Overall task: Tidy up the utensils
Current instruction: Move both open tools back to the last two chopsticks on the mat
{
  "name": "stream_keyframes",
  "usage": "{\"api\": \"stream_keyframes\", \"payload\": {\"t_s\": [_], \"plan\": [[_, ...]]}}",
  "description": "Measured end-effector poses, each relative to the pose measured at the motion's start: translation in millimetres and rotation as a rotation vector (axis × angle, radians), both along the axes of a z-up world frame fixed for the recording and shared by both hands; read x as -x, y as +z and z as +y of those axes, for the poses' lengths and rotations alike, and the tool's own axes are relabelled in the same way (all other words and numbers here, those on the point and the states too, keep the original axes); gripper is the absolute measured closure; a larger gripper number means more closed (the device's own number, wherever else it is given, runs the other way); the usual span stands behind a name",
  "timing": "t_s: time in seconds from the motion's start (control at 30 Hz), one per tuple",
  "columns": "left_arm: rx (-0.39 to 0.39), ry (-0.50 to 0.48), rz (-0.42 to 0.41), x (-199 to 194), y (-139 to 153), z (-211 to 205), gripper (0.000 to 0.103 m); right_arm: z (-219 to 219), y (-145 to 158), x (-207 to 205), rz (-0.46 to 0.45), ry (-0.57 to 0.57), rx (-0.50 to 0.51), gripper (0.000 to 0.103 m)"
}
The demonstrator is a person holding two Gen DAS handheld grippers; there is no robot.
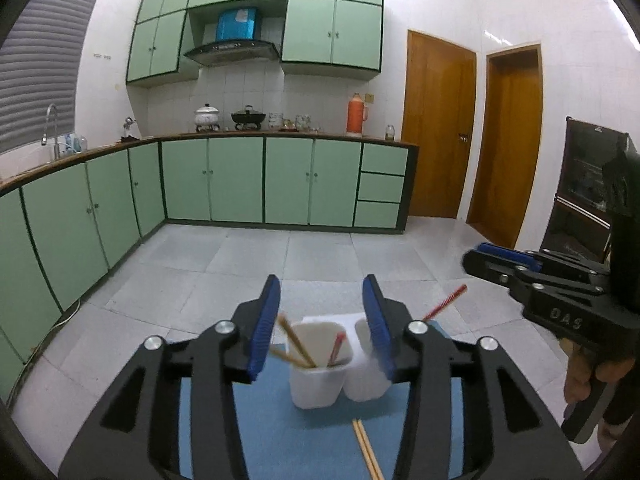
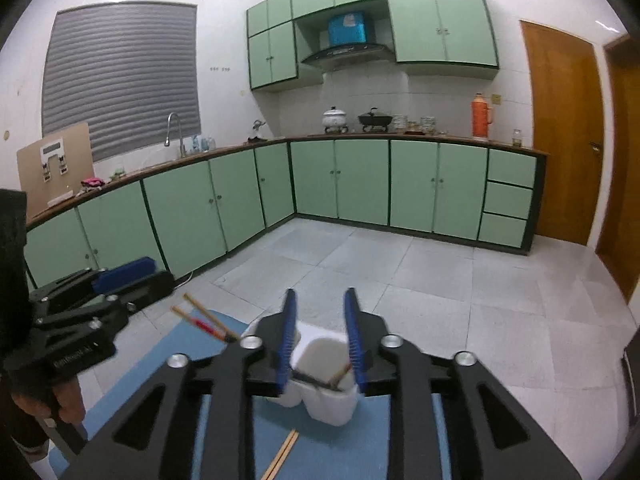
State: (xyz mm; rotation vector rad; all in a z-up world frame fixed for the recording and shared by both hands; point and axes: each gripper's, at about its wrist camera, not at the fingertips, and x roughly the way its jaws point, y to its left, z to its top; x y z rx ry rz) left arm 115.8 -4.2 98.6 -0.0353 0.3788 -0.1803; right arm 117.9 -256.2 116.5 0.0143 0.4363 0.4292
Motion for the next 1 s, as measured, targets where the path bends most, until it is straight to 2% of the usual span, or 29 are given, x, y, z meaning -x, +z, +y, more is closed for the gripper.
{"api": "stream_keyframes", "payload": {"t_s": [0.1, 0.17, 0.3, 0.4, 0.47, 0.63, 0.8, 1.0], "plan": [[0.003, 0.025, -0.004, 27.5, -12.2, 5.1, 0.053, -8.2, -15.2, 26.7, 0.014, -0.032, 0.003, 0.074], [-0.005, 0.033, 0.014, 43.1, -26.1, 5.5, 0.05, -12.5, -35.3, 46.6, 0.058, -0.05, -0.014, 0.071], [-0.028, 0.044, 0.108, 66.2, -72.8, 7.7, 0.044, -15.8, -80.9, 73.8, 0.158, -0.092, -0.019, 0.07], [-0.036, 0.061, 0.201, 75.8, -114.2, 12.2, 0.043, -20.2, -122.4, 88.4, 0.261, -0.117, -0.06, 0.07], [-0.062, 0.078, 0.234, 81.5, -137.1, 15.3, 0.043, -20.3, -143.9, 92.8, 0.31, -0.129, -0.064, 0.07], [-0.076, 0.084, 0.296, 91.9, -171.9, 21.0, 0.043, 0.9, -183.4, 104.3, 0.38, -0.113, -0.028, 0.07], [-0.092, 0.081, 0.333, 100.5, -187.7, 22.0, 0.043, 25.5, -191.8, 107.4, 0.414, -0.085, -0.015, 0.07], [-0.062, 0.094, 0.339, 101.5, -189.6, 28.6, 0.044, 39.2, -196.5, 104.1, 0.427, -0.09, 0.012, 0.072]]}}
